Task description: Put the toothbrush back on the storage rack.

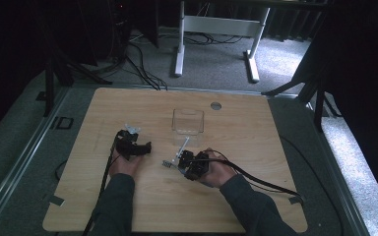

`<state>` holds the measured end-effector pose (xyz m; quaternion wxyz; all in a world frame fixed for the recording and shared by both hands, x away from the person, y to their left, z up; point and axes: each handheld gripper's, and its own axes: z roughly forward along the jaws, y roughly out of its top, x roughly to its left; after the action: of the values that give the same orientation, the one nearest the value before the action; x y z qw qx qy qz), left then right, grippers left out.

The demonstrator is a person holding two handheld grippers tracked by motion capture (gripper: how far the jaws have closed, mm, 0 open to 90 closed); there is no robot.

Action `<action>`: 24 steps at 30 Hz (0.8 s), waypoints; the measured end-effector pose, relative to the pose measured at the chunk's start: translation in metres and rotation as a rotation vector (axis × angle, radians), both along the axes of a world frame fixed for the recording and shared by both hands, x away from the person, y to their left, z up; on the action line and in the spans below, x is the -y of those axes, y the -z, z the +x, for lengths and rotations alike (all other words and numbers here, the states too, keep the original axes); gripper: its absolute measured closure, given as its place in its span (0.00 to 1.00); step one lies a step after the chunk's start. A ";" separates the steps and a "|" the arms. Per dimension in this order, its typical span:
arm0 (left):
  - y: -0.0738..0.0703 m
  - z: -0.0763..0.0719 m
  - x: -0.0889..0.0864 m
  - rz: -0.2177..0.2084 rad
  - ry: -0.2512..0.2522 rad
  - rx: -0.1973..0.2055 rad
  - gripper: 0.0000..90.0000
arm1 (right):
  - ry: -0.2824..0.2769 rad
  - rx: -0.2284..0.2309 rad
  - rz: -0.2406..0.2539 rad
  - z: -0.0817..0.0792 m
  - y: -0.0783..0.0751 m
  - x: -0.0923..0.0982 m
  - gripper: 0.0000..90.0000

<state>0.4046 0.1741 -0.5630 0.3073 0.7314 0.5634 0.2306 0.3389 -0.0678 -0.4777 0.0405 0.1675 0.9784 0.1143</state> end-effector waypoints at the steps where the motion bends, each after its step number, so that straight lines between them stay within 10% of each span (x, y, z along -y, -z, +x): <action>1: 0.000 0.000 0.000 0.000 0.000 0.000 0.16 | 0.004 0.007 0.012 0.001 -0.002 0.001 0.92; 24: 0.000 0.000 0.000 0.000 0.000 0.000 0.16 | 0.085 0.085 0.169 0.010 -0.023 0.008 0.92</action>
<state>0.4046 0.1741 -0.5630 0.3074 0.7313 0.5635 0.2306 0.3487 -0.0756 -0.4546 0.0725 0.2065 0.9547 0.2015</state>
